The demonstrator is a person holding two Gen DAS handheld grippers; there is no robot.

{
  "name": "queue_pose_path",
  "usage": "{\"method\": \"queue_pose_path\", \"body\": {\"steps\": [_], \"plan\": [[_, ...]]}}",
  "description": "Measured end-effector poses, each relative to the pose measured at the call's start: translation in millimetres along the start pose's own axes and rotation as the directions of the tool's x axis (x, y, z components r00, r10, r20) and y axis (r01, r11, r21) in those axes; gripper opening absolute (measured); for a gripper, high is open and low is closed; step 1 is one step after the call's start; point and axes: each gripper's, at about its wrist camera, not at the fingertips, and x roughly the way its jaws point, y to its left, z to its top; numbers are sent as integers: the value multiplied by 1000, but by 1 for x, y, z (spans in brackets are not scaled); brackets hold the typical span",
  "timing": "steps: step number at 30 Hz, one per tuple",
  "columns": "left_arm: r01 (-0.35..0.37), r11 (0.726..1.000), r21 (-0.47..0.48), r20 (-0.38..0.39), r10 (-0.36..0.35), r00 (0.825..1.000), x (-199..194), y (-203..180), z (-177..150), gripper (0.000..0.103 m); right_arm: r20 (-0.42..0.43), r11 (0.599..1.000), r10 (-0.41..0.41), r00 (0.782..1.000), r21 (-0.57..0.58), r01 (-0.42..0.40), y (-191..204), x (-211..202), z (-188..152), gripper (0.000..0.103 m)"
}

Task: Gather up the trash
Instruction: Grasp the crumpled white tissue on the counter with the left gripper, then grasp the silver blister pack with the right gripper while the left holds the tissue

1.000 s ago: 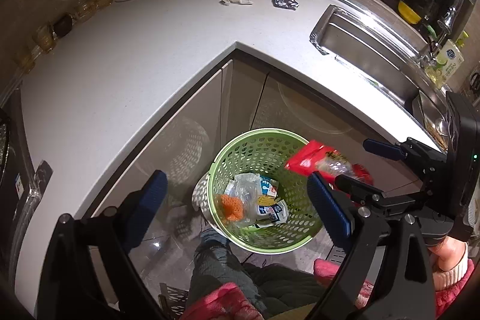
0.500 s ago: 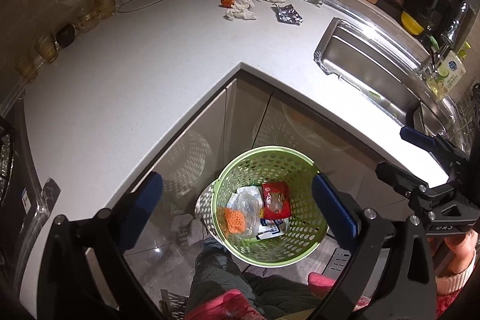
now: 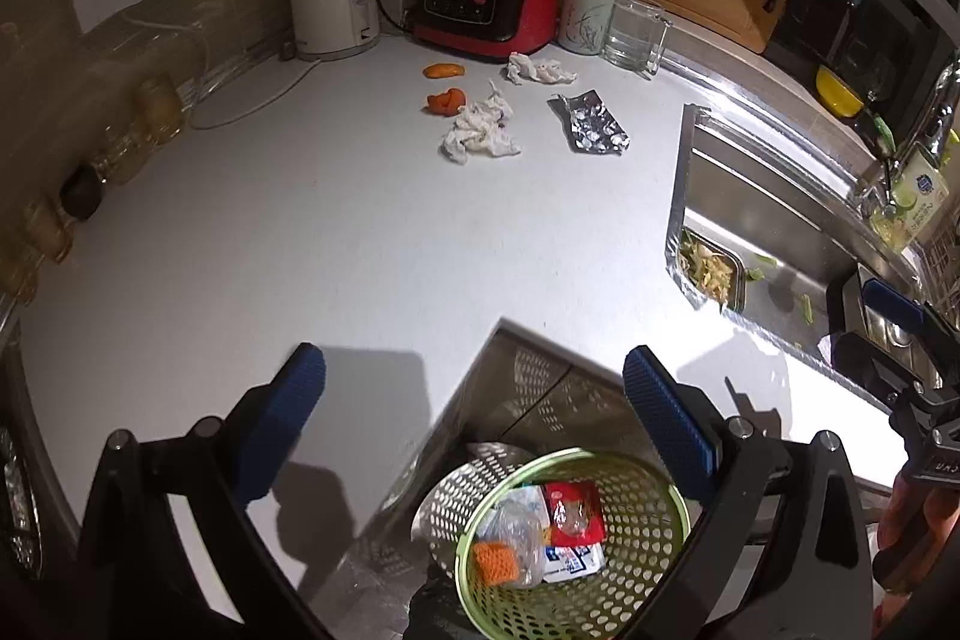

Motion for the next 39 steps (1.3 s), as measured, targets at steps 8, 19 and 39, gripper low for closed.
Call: {"method": "queue_pose_path", "body": {"steps": [8,19,39], "plan": [[41,999,15,4,-41,999,87,-1,82,95,4,994,-88,996,69,88,-22,71,55,101],[33,999,-26,-75,-35,997,211,-4,154,92,-40,984,-160,986,77,163,-42,173,109,101],[28,998,49,-107,-23,994,238,-4,161,23,-132,972,-218,967,58,227,-46,282,141,101]]}}
